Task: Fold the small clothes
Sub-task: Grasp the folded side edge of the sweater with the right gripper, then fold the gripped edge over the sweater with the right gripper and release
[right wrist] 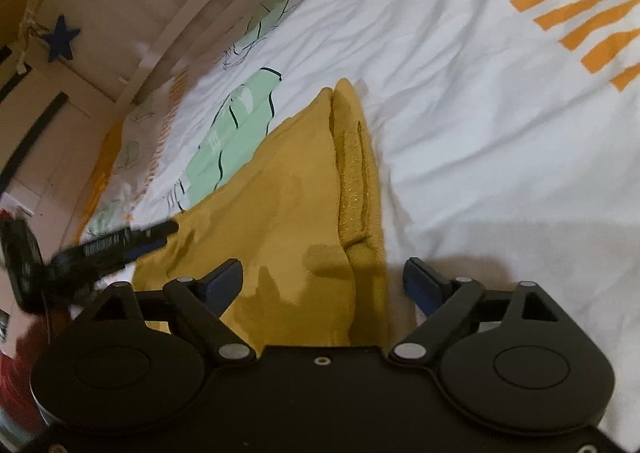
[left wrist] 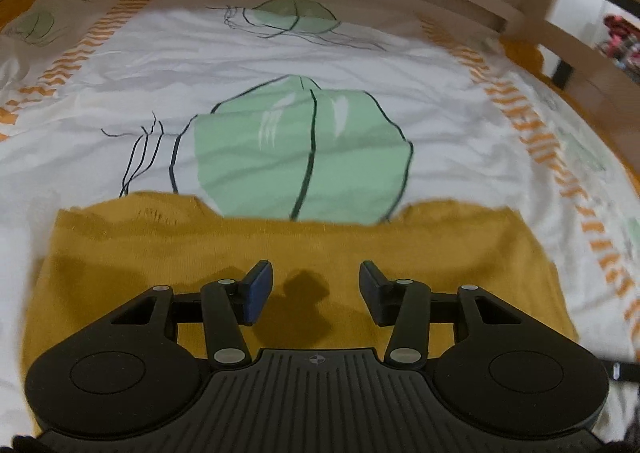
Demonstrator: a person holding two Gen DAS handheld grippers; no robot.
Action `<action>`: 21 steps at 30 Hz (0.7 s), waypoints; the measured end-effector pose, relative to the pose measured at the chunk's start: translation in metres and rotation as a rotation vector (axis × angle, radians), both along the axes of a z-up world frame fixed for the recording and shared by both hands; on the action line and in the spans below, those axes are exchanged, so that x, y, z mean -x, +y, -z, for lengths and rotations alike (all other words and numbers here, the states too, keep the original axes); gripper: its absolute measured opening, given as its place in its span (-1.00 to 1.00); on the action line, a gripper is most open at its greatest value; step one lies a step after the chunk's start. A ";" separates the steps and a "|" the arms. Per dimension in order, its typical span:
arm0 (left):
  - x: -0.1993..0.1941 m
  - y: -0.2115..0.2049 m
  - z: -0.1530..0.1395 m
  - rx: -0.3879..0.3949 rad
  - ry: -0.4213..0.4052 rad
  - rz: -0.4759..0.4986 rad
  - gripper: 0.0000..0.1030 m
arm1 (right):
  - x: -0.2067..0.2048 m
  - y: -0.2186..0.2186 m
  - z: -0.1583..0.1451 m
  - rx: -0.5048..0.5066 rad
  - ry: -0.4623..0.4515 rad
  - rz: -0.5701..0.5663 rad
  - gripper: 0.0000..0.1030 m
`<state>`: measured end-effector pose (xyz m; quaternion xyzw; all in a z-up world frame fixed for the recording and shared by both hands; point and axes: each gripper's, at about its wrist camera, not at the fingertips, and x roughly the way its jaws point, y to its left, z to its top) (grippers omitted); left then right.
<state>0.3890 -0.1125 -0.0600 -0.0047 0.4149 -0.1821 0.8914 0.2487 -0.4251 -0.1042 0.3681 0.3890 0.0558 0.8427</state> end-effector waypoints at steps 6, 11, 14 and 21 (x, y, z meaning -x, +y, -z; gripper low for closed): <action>0.021 0.011 0.015 -0.006 0.054 0.011 -0.09 | -0.011 -0.011 0.011 -0.119 -0.036 -0.001 0.95; 0.026 0.019 0.028 0.005 0.071 -0.013 -0.09 | -0.033 -0.010 0.017 -0.163 -0.093 -0.029 1.00; 0.025 0.016 0.030 -0.003 0.065 -0.016 -0.07 | -0.042 -0.008 0.017 -0.178 -0.127 -0.073 1.00; 0.019 0.009 0.036 -0.022 0.041 -0.038 0.08 | -0.048 -0.006 0.020 -0.225 -0.169 -0.121 1.00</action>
